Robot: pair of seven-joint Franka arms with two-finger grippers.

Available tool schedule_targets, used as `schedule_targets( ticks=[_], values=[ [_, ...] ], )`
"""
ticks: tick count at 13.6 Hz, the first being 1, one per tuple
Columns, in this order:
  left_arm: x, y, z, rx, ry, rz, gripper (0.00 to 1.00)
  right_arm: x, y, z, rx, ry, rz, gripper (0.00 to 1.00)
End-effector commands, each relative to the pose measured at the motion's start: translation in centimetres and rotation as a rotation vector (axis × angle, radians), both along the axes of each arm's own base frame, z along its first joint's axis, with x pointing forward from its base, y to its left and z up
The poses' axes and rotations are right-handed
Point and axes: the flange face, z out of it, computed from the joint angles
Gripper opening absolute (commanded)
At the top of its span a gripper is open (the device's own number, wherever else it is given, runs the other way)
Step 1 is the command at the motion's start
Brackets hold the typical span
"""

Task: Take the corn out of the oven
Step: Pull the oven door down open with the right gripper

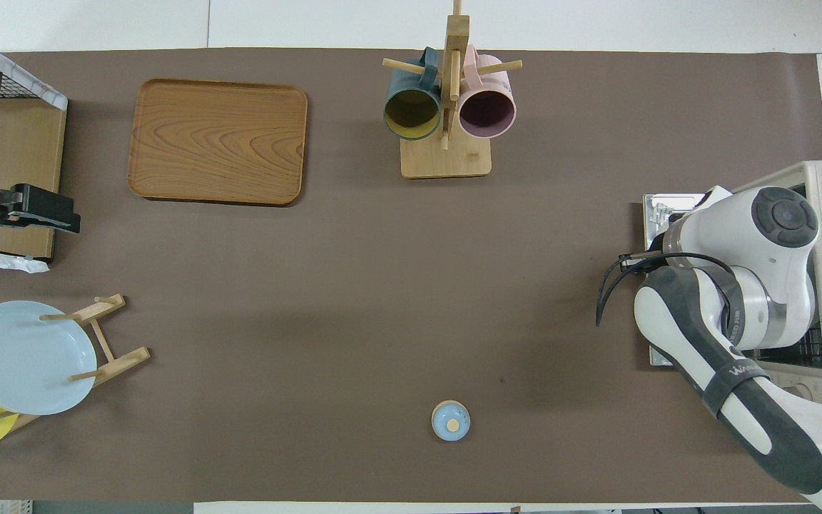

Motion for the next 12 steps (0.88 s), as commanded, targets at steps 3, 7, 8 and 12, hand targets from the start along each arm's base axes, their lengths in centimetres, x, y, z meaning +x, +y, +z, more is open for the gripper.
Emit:
schedule_targets(
  ticks=[3,7,8,12],
  values=[
    [-0.2,-0.1,-0.1,0.019,-0.004,-0.001,1.00,0.2,3.4,0.3,-0.016,-0.020,-0.033,0.00],
    [-0.2,0.0,-0.1,0.019,-0.004,0.000,1.00,1.8,4.0,4.7,-0.027,0.035,-0.041,0.00],
    [-0.2,0.0,-0.1,0.019,-0.004,0.000,1.00,2.1,3.9,6.1,-0.031,0.054,-0.040,0.00],
    [-0.2,0.0,-0.2,0.019,-0.001,0.002,1.00,1.0,2.2,11.5,-0.052,0.089,-0.053,0.02]
  ],
)
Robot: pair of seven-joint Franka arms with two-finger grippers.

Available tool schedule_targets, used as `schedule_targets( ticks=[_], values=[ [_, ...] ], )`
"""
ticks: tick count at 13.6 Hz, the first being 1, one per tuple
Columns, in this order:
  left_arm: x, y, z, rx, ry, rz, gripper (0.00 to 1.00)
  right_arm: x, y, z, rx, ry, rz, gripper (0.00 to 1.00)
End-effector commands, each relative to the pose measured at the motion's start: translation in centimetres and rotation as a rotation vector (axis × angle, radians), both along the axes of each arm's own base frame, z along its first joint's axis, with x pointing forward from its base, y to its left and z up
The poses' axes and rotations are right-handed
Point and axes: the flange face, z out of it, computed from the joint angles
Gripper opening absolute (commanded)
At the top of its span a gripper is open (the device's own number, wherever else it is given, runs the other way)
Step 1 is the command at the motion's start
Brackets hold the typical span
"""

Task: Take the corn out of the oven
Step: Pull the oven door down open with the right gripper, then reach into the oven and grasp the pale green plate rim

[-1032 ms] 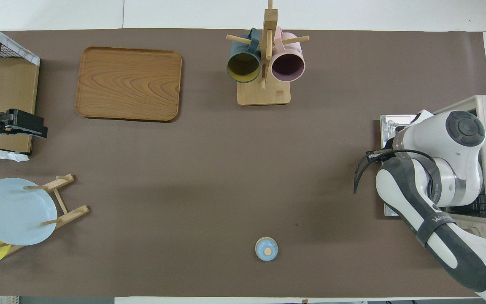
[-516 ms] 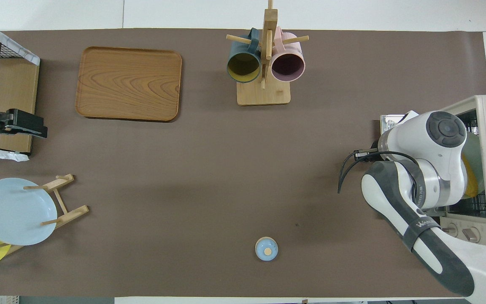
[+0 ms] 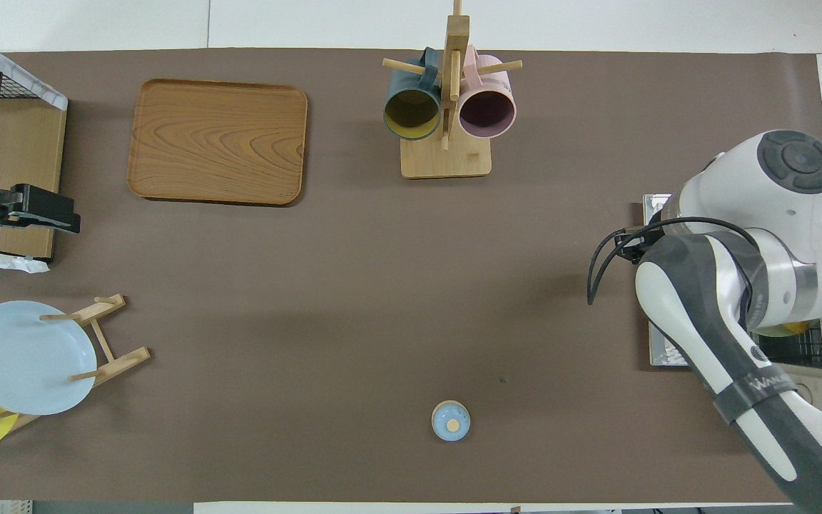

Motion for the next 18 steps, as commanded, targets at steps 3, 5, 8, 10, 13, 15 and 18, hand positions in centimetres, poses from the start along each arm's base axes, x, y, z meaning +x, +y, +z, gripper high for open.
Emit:
schedule_targets(
  ticks=[3,5,8,10,13,15,18],
  values=[
    [-0.2,0.0,-0.1,0.018,-0.004,-0.001,1.00,-2.3,-5.2,3.5,-0.020,0.054,-0.041,0.12],
    [-0.2,-0.1,-0.1,0.017,-0.002,-0.003,1.00,-3.0,-8.6,2.6,-0.003,0.059,-0.017,0.17],
    [-0.2,-0.1,-0.1,0.018,-0.002,-0.009,1.00,-3.8,-10.9,1.2,0.005,-0.003,0.016,0.25],
    [-0.2,-0.1,-0.1,0.018,-0.002,-0.012,1.00,-4.0,-10.7,0.9,0.004,0.000,0.015,0.29],
    [-0.2,-0.1,-0.1,0.018,-0.002,-0.014,1.00,-4.3,-10.8,0.8,0.008,0.002,0.023,0.40],
    [-0.2,-0.1,-0.1,0.018,-0.004,-0.014,1.00,-4.3,-10.9,0.7,0.007,-0.008,0.038,0.40],
    [-0.3,-0.1,-0.3,0.019,0.001,-0.014,1.00,-4.5,-11.3,0.1,0.010,-0.013,0.043,0.40]
  ],
)
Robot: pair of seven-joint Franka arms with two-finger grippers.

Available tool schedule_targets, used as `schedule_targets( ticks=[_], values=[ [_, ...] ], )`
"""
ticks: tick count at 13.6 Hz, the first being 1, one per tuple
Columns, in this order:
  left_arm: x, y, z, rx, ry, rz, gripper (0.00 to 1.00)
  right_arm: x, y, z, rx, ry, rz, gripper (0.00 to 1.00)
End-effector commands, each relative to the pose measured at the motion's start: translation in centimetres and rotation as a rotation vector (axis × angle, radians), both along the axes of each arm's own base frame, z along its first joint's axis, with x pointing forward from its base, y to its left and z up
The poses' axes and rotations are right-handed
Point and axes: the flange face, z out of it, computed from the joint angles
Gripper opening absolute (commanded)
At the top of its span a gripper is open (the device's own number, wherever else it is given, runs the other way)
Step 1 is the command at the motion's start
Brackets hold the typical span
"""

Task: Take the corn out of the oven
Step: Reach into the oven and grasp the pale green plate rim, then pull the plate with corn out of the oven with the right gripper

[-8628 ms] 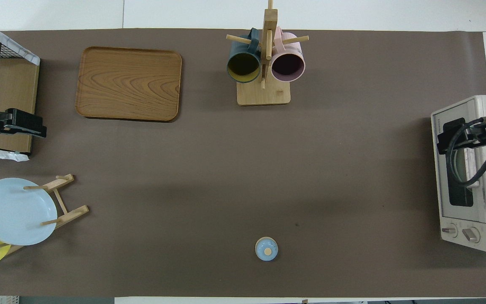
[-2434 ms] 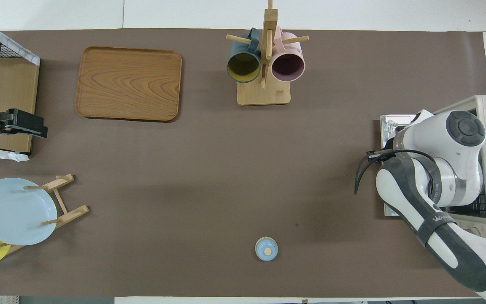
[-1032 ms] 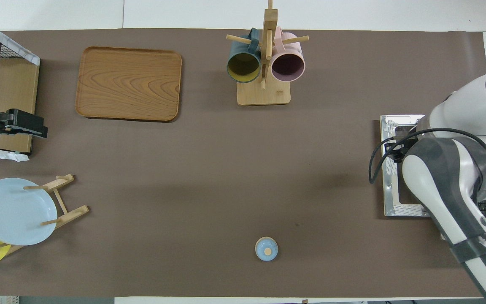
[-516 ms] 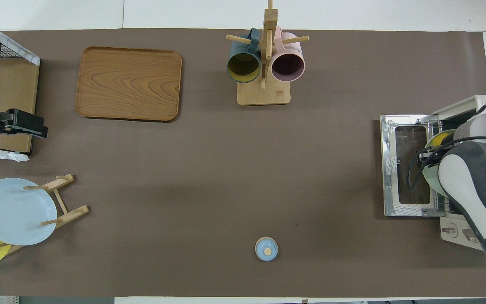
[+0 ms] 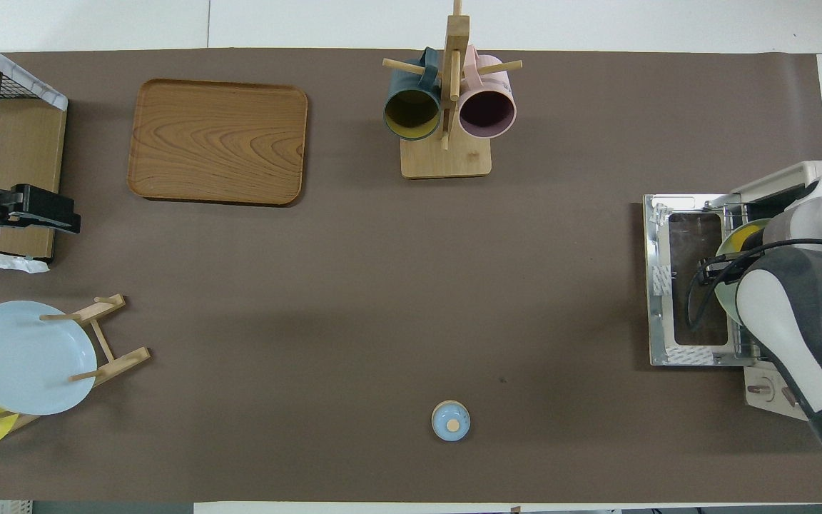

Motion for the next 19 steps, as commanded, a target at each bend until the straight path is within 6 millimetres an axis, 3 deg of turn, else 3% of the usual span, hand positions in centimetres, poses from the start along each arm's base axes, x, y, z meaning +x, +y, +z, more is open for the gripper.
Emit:
schedule_targets(
  ticks=[1,10,14,19],
  values=[
    [-0.3,0.0,-0.2,0.018,0.000,-0.013,1.00,-1.1,-0.6,-0.7,-0.008,-0.021,0.021,0.40],
    [-0.3,0.0,-0.4,0.019,0.005,-0.013,1.00,-1.9,-1.2,-1.7,-0.007,-0.046,0.039,0.39],
    [-0.6,0.1,-0.9,0.020,0.014,-0.011,1.00,-2.1,-2.1,-1.5,-0.007,-0.048,0.027,0.32],
    [-0.6,-0.1,-0.6,0.019,-0.014,-0.011,1.00,-2.4,-2.1,-1.8,-0.006,-0.040,0.025,0.31]
  ],
)
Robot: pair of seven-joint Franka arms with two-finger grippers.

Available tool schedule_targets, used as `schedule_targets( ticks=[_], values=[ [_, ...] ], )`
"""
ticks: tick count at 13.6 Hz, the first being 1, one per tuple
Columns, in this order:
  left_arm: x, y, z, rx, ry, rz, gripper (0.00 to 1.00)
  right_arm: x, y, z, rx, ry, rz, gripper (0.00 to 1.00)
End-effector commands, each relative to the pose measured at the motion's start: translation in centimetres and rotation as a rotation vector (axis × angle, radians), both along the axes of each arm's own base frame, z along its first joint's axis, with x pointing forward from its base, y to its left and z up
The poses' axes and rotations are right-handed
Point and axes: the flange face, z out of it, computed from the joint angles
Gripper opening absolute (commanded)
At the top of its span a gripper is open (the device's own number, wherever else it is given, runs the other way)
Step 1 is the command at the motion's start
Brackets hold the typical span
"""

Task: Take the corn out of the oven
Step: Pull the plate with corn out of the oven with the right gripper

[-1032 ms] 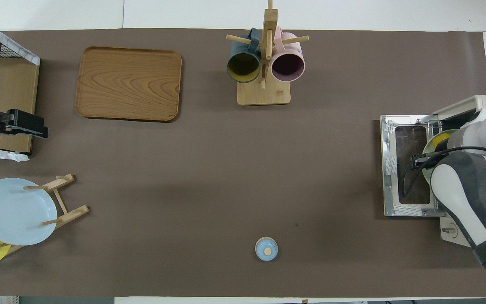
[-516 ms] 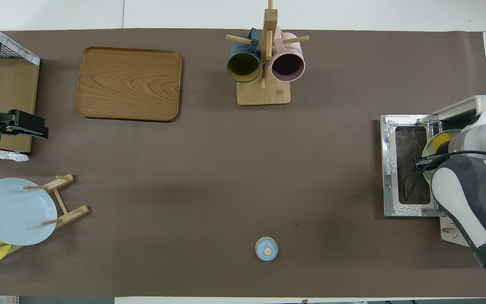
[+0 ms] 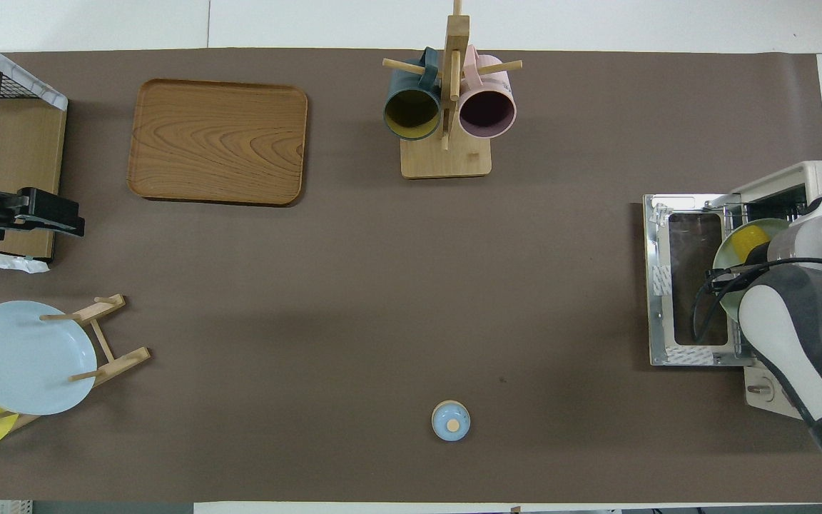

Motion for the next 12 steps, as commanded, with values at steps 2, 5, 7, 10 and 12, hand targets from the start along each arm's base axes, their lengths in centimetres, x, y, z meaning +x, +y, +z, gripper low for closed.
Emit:
schedule_targets(
  ticks=[2,5,7,10,12],
  values=[
    [-0.52,-0.03,0.04,0.018,-0.022,-0.005,1.00,-1.05,-0.18,0.15,-0.009,-0.014,0.025,0.31],
    [-0.52,-0.03,0.04,0.018,-0.022,0.000,1.00,-1.34,-0.13,-0.19,-0.008,-0.009,0.025,0.31],
    [-0.52,-0.03,0.11,0.018,-0.023,0.001,1.00,-1.39,-0.13,-0.26,-0.008,-0.008,0.026,0.30],
    [-0.52,-0.03,0.04,0.018,-0.022,0.000,1.00,-1.49,-0.19,-0.31,-0.007,-0.006,0.025,0.28],
    [-0.53,-0.11,0.04,0.018,-0.022,-0.002,1.00,-1.65,-0.24,-0.28,-0.007,-0.006,0.025,0.27]
  ],
)
